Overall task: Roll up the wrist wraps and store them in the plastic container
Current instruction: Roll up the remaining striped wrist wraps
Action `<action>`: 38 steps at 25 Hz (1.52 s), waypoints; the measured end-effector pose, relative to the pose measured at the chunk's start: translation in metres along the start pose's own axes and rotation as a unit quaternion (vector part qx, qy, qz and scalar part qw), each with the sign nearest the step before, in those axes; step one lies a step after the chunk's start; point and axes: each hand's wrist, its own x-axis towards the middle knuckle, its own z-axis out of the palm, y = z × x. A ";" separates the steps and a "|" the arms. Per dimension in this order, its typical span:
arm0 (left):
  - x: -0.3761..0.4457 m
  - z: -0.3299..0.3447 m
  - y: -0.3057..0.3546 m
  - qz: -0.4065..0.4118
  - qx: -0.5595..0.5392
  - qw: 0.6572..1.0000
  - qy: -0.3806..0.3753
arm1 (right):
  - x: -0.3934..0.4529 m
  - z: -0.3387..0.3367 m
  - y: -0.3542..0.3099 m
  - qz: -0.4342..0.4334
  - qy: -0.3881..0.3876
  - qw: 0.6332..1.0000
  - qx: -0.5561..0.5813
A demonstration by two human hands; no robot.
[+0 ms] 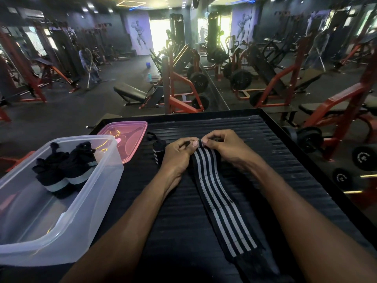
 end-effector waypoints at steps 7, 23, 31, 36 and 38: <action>-0.006 0.006 0.004 -0.046 -0.020 0.998 -0.043 | 0.001 -0.001 0.003 -0.081 0.052 0.995 -0.040; -0.004 0.003 0.004 -0.016 -0.019 1.000 -0.001 | 0.001 0.002 0.003 -0.076 0.029 0.997 -0.005; -0.004 0.005 0.006 -0.067 -0.057 0.996 -0.020 | 0.002 0.002 0.002 -0.061 0.049 0.997 0.012; -0.004 0.001 0.004 -0.014 0.001 1.000 0.001 | 0.000 0.001 -0.002 0.008 -0.007 1.000 0.027; -0.005 0.001 0.004 0.003 0.004 1.000 0.004 | 0.002 0.000 0.000 0.007 -0.002 0.999 -0.049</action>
